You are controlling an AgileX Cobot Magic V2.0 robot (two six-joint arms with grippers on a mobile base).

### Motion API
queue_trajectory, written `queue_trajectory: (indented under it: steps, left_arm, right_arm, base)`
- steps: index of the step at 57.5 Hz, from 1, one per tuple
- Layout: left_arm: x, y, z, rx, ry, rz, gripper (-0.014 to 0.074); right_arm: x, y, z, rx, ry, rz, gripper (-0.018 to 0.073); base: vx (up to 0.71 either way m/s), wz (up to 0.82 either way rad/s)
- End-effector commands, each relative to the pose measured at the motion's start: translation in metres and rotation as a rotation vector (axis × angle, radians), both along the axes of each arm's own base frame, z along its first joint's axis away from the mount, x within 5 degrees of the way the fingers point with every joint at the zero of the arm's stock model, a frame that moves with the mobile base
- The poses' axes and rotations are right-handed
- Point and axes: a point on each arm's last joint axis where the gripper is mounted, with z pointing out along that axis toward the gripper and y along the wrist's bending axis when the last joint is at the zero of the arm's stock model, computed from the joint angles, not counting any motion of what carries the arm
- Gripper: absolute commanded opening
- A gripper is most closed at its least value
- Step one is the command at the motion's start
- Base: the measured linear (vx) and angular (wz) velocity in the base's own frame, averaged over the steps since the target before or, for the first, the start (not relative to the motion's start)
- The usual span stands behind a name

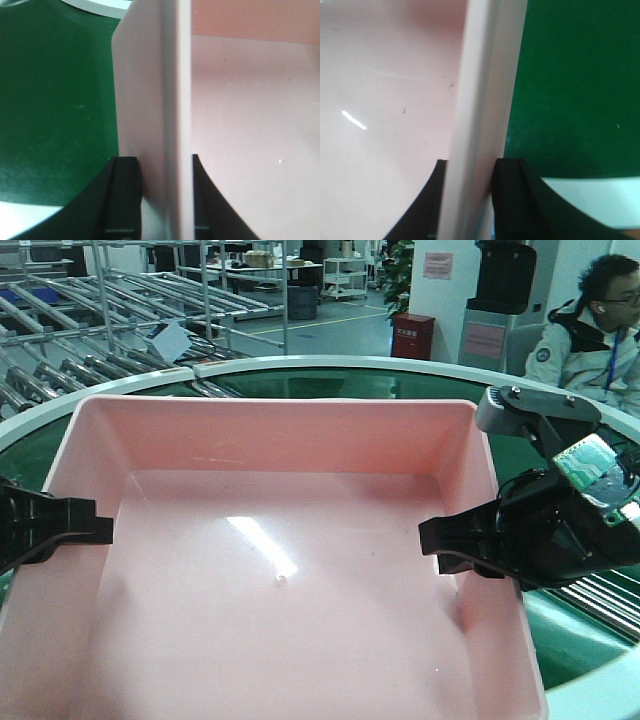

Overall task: Grab pink bin and stack on right shelf
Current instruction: 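Hold the pink bin with both grippers while the base drives to the table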

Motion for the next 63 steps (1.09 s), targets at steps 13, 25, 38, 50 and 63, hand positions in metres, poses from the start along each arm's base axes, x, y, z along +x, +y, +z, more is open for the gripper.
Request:
queue_trajectory:
  steps: [13, 25, 38, 50, 63]
  left_arm:
    - [-0.0097, -0.0051, 0.0348, -0.188, -0.125, 0.017, -0.0001]
    - [-0.0097, -0.0051, 0.0348, -0.188, -0.125, 0.017, -0.0001]
    - [-0.0097, -0.0051, 0.0348, -0.188, -0.125, 0.017, -0.0001]
    - [-0.0097, -0.0051, 0.0348, -0.188, -0.125, 0.017, -0.0001]
    - [-0.0097, -0.0051, 0.0348, -0.188, -0.125, 0.017, -0.0001]
  right_arm:
    - [-0.002, -0.0016, 0.0203, 0.058, -0.106, -0.009, -0.0009]
    - [-0.002, -0.0016, 0.0203, 0.058, -0.106, -0.009, -0.0009]
    - [-0.0021, -0.0016, 0.0203, 0.057, -0.105, -0.009, -0.0009]
    - [-0.0021, -0.0016, 0.0202, 0.057, -0.104, -0.009, -0.0009]
    - [-0.0021, -0.0016, 0.0202, 0.057, -0.104, -0.009, -0.0008]
  base:
    - [-0.25, -0.3]
    - [-0.19, -0.6]
    - [-0.14, -0.81]
    - [-0.09, -0.86]
    - [-0.02, -0.74]
